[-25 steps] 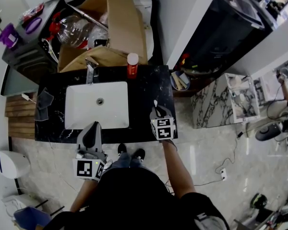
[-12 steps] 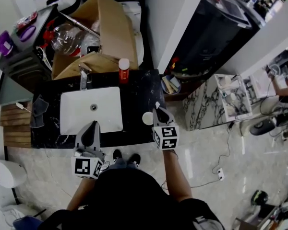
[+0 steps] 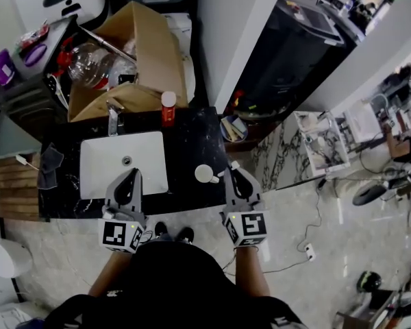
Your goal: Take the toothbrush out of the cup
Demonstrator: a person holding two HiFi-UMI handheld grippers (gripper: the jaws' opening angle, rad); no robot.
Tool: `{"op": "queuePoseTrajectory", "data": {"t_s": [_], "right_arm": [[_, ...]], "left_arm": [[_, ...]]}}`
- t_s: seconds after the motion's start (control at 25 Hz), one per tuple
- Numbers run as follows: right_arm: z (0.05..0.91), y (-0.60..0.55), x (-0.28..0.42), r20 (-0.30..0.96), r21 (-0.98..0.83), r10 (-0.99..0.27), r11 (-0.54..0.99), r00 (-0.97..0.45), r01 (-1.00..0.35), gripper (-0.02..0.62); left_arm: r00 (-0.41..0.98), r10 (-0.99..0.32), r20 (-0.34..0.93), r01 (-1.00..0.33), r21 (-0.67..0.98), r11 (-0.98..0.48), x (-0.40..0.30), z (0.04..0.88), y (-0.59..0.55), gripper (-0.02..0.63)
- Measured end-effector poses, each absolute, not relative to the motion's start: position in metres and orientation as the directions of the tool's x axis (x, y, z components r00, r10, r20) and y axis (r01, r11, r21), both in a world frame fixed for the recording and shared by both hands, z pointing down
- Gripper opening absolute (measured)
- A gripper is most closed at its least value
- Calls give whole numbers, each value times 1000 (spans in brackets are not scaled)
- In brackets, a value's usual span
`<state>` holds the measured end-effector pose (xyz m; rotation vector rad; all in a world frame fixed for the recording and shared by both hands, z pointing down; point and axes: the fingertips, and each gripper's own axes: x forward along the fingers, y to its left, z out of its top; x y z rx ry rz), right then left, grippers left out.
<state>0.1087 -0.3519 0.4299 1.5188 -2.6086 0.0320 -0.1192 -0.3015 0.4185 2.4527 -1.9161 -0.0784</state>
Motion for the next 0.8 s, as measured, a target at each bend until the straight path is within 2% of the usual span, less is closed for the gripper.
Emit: {"op": "queuePoseTrajectory", "data": {"t_s": [0.2,0.44,0.8], "right_arm": [[392,-325,121,9,112,-909,414,-416,-903,38],[368,-306,140,-102,54,-927,356,-360,-933,37],[373,-303,153,-112,63,-941,314,-320,-947,37]], "left_arm": [[253,-967,-43,-967,-1,-253,-116,412,-302,3],[275,-960,-51,-961,8,-275,-111,409,-301,3],[277,-960,-38,-961,2,-278,-115,409,-294,3]]}}
